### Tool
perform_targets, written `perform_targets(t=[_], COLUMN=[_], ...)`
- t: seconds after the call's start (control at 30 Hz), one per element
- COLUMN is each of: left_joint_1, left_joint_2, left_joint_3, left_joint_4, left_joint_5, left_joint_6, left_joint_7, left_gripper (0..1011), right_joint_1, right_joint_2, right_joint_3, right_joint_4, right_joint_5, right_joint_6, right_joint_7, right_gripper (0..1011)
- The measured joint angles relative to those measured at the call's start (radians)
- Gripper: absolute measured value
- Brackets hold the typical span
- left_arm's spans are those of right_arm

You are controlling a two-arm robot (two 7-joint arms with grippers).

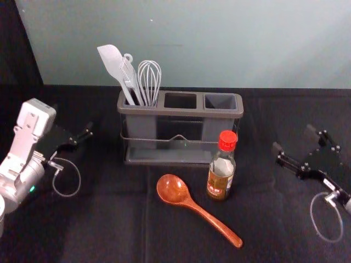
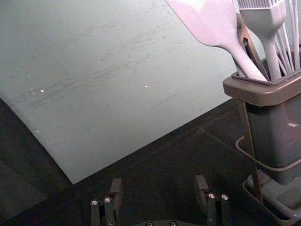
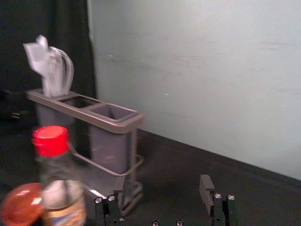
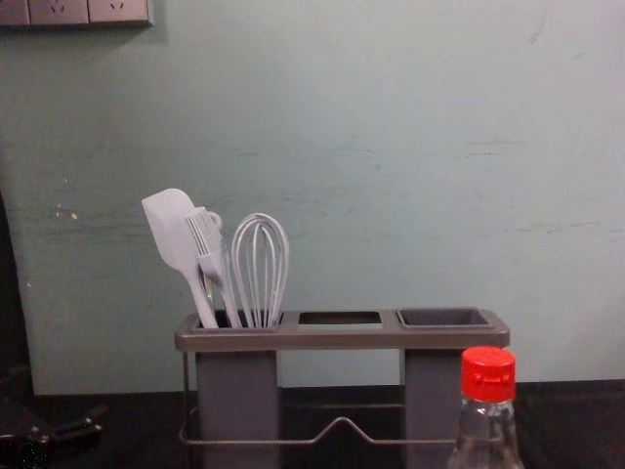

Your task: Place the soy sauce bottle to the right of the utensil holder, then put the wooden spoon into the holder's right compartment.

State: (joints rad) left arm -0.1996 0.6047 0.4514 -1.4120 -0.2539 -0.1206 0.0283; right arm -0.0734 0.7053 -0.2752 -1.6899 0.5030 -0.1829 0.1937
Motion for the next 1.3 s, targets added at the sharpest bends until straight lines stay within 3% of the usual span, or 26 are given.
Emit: perform_targets(t=[0.07,0.17,0.4,0.73,1.3], left_joint_1=[0.0,0.0,0.0,0.0,0.0], left_joint_2=[0.0,0.0,0.0,0.0,0.0], left_joint_3=[0.0,0.0,0.0,0.0,0.0], left_joint_4=[0.0,0.0,0.0,0.0,0.0], left_joint_5=[0.0,0.0,0.0,0.0,0.0], left_joint_6=[0.0,0.0,0.0,0.0,0.0], left_joint_7=[0.0,0.0,0.0,0.0,0.0], left_gripper=[1005,1005,1005,1005,1005], right_joint_1=[-0.015,-0.037,-0.036,0.005,0.113], right_joint_2=[0.008,0.021,0.027,0.001,-0.086], right_joint_3=[0.01,0.028,0.025,-0.013,-0.072], right_joint_4=[-0.011,-0.025,-0.039,-0.053,-0.018], right_joint_5=[0.032,0.117,0.167,0.14,0.038], right_joint_6=[0.001,0.019,0.037,0.074,0.142], right_joint_7=[0.031,0.12,0.237,0.309,0.313], right_gripper=[1004,1004,1004,1004,1004])
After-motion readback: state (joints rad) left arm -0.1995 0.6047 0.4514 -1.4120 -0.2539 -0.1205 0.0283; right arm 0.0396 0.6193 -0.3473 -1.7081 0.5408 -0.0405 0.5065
